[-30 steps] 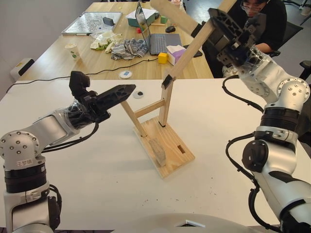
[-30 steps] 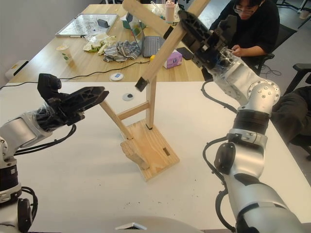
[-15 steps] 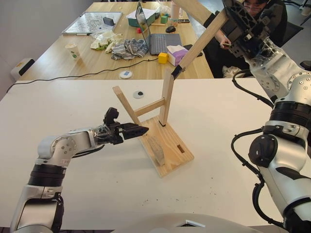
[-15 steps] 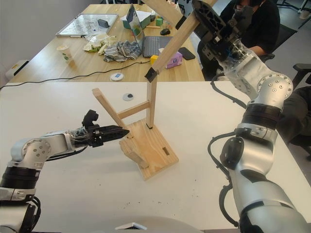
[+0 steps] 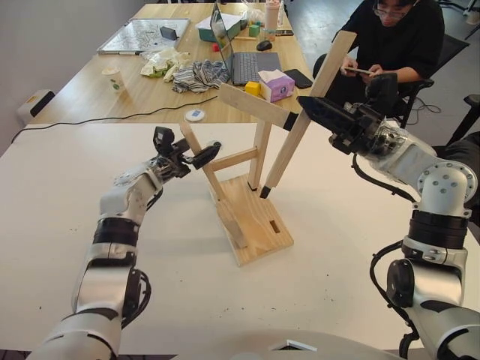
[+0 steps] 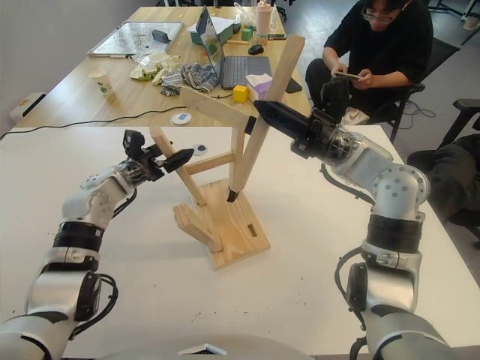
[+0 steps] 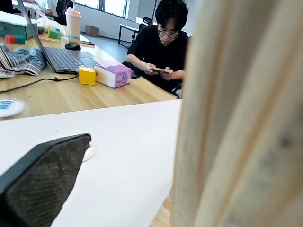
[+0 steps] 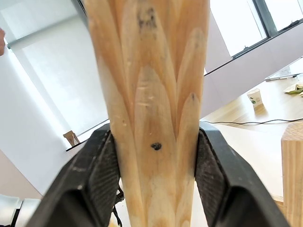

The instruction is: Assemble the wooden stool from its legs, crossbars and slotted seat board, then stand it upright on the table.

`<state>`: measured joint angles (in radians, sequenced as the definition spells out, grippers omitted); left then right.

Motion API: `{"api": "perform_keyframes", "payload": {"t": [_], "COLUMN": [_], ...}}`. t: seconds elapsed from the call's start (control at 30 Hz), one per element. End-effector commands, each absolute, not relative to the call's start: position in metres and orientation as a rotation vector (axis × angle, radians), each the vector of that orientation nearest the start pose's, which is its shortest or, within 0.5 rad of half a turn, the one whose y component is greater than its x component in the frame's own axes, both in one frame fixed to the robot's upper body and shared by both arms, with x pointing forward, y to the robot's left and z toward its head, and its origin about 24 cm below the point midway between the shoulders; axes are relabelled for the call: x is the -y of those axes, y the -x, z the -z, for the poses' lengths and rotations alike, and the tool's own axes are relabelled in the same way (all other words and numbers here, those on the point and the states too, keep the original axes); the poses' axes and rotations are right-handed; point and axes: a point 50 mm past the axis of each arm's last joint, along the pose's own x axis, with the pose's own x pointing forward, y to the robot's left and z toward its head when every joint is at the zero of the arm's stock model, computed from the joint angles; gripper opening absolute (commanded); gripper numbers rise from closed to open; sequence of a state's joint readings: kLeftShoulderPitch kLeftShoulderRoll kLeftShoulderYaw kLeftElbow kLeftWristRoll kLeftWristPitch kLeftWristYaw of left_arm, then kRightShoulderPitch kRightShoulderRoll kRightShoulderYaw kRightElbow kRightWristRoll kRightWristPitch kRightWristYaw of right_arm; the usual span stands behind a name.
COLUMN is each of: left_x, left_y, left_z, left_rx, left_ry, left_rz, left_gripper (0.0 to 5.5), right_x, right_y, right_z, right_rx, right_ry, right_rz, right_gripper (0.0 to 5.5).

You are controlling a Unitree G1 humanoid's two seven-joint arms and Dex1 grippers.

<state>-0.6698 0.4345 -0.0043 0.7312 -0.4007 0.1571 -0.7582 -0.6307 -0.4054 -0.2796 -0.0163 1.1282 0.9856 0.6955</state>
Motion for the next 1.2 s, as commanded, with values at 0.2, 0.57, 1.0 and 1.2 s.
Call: {"api": "perform_keyframes", "payload": {"t": [0.2, 0.57, 1.0, 1.2], "left_x": [-0.225, -0.230, -0.297, -0.258], "left_y": [-0.375, -0.362, -0.259, -0.219], "left_z": [-0.120, -0.162, -0.128, -0.079], "left_rx": [0.027, 0.383, 0.208, 0.000], "left_ry": [-0.621, -0.453, -0.408, -0.243], "left_rz": [0.562, 0.696, 0.752, 0.956], "left_gripper": [5.36, 5.36, 5.36, 5.36], "right_x": [0.157, 0.141, 0.166, 0.162], "right_y": [-0.299, -0.297, -0.308, -0.315], "right_z": [-0.216, -0.168, -0.183, -0.189], "right_rx": [0.027, -0.023, 0.058, 0.054], "right_ry": [-0.657, -0.529, -0.515, -0.485], "right_rz": [-1.197, -1.148, -1.059, -1.084], "right_gripper": [2.05, 2.05, 2.05, 2.05]}}
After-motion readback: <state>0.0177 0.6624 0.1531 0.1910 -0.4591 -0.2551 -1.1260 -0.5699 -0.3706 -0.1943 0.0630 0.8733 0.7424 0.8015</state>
